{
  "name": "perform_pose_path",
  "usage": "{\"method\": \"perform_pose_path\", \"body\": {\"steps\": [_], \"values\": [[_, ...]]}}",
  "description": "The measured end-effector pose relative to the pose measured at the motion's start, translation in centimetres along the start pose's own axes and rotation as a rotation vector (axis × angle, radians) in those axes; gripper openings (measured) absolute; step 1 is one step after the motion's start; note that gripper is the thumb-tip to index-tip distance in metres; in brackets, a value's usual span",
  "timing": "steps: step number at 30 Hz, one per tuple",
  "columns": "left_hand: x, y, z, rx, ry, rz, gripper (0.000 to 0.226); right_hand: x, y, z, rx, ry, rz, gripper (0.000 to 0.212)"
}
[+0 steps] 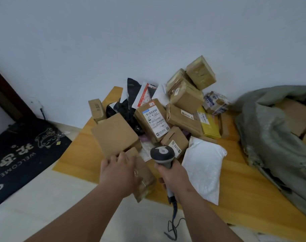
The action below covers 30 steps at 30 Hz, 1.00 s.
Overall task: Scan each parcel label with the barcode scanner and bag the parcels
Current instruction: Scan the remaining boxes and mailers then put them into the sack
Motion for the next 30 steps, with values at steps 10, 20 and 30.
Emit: {"method": "perform_pose_path", "body": {"steps": [10, 20, 30], "values": [[-3.3, -0.6, -1.5, -0.060, -0.332, 0.183, 0.078, -2.4, -0.4, -1.3, -0.084, 0.094, 0.020, 0.043], [-1.0, -0.6, -6.7, -0.152, -0.312, 0.056, 0.088, 2.8, -1.6, -2.1, 0.043, 0.198, -0.156, 0.045], [4.2, -0.8, -11.5, -0.357, -0.388, -0.313, 0.071, 8.0, -1.5, -1.6, 0.154, 0.419, -0.255, 0.048]]}}
Point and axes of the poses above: each hand's wrist, its own y-axis towards the middle knuckle, its own x-axis out of the back of the hand, z = x × y, the point moved 4 cm from there along y, towards the middle knuckle, and after that the axes turned 15 degrees about -y, right-handed, at the moved point
